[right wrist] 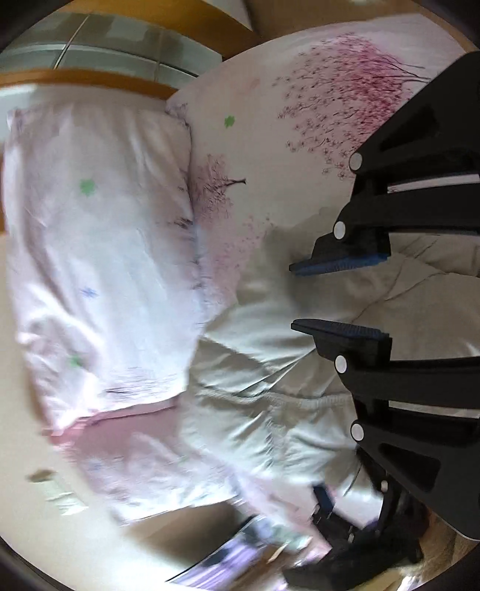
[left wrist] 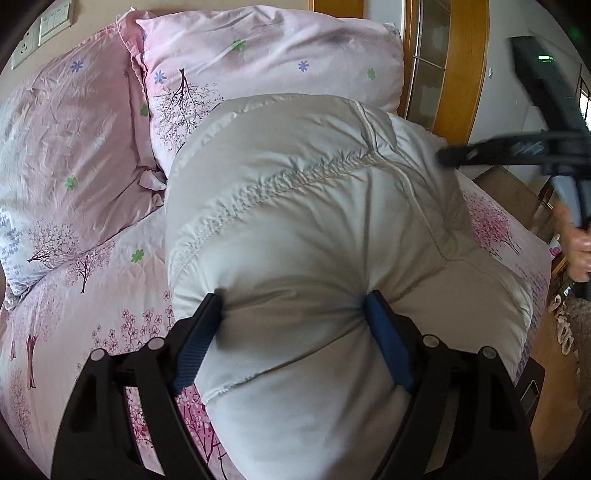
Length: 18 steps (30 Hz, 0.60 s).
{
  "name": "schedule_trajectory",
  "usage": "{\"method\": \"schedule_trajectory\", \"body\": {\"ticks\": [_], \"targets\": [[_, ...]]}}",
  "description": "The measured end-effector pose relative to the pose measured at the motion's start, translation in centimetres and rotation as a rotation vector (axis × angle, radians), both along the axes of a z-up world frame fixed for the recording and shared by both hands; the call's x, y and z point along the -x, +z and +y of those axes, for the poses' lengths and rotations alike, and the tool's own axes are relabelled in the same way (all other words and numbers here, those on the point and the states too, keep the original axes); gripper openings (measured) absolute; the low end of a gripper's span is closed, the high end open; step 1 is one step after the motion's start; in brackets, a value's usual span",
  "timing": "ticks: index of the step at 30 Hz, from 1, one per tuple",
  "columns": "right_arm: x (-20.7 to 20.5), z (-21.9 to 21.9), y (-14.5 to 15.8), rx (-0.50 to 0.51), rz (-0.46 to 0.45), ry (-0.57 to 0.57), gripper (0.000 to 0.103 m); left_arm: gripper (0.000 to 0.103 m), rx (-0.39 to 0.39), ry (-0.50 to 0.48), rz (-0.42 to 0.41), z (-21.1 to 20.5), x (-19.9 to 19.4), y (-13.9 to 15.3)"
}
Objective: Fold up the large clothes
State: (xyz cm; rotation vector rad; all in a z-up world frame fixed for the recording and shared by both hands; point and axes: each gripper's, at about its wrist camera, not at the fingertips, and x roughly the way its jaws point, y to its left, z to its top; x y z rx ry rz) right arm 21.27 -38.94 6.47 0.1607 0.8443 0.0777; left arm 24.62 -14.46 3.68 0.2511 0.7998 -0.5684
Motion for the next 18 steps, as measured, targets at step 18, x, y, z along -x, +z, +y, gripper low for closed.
{"method": "schedule_trajectory", "body": {"ticks": [18], "targets": [[-3.3, 0.2, -6.0, 0.018, 0.177, -0.001, 0.024, 0.081, 0.028, 0.046, -0.013, 1.2, 1.7, 1.2]]}}
